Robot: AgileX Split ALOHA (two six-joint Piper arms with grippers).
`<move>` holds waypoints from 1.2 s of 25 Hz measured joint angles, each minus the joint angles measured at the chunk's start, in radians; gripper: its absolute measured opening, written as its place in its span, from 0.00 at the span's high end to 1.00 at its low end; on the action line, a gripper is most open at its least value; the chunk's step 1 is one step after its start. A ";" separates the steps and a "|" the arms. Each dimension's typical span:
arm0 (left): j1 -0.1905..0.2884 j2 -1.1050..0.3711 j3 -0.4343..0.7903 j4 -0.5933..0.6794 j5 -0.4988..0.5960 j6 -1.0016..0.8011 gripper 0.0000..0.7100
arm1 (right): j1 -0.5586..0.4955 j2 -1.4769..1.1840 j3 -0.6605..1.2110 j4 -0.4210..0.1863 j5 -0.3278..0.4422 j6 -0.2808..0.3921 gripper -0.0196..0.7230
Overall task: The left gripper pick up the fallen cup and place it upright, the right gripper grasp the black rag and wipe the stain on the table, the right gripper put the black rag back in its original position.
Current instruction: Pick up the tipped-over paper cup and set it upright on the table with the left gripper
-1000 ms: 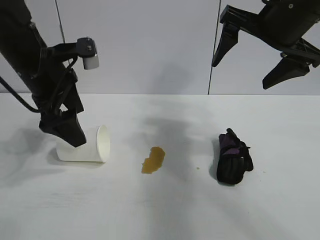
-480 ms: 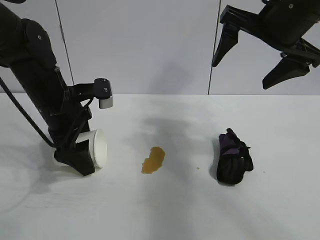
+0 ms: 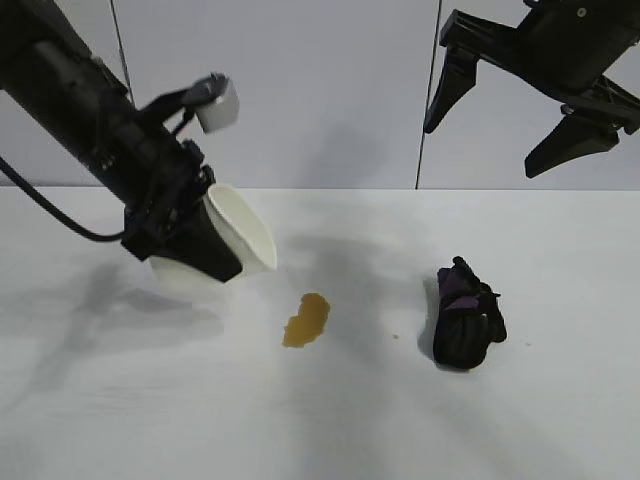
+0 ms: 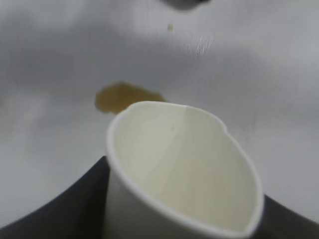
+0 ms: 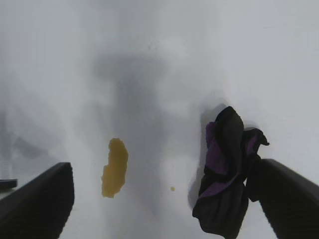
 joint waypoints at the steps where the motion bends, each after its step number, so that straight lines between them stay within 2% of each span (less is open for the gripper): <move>1: 0.032 -0.001 0.013 -0.072 0.037 0.067 0.46 | 0.000 0.000 0.000 0.000 0.000 0.000 0.04; 4: 0.126 -0.001 0.100 -0.330 0.150 0.298 0.46 | 0.000 0.000 0.000 0.000 -0.001 0.000 0.04; 7: 0.202 -0.001 0.235 -0.585 0.204 0.520 0.46 | 0.000 0.000 0.000 0.000 -0.003 -0.002 0.04; 9: 0.232 -0.001 0.316 -0.656 0.206 0.668 0.46 | 0.000 0.000 0.000 0.000 -0.009 -0.004 0.04; 13: 0.240 0.052 0.389 -0.684 0.207 0.831 0.46 | 0.000 0.000 0.000 -0.010 -0.017 -0.004 0.04; 25: 0.236 0.258 0.393 -0.706 0.202 0.942 0.46 | 0.000 0.000 0.000 -0.024 -0.024 -0.004 0.04; 27: 0.236 0.259 0.393 -0.709 0.203 0.938 0.38 | 0.000 0.000 0.000 -0.026 -0.025 -0.004 0.04; 30: 0.236 0.259 0.393 -0.709 0.203 0.931 0.13 | 0.000 0.000 0.000 -0.026 -0.025 -0.004 0.04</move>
